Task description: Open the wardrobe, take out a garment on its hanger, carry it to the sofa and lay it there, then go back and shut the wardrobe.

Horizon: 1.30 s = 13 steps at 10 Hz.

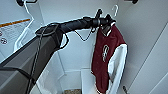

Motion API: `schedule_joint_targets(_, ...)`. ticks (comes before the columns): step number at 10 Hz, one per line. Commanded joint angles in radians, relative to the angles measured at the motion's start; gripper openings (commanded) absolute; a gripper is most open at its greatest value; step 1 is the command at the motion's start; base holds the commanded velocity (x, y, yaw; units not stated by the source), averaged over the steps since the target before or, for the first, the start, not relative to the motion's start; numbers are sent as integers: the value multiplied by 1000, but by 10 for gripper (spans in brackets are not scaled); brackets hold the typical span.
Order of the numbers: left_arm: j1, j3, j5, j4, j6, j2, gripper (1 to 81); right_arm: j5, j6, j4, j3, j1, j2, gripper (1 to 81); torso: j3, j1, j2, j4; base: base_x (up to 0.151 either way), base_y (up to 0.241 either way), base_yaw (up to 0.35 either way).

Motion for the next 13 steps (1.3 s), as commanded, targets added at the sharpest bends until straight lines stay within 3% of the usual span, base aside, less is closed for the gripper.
schedule_joint_targets(1,-197,-11,22,-22,31,24,10,-45,-4,-7,10,28,10,811,0,0,0,0,0,0,0)
schedule_joint_targets(7,-188,6,31,-21,32,-17,10,-45,-7,-7,10,29,7,811,0,0,0,0,0,0,0)
schedule_joint_targets(13,-165,8,31,-22,41,-19,10,-45,-7,-8,10,31,3,811,0,1,1,0,-89,0,0)
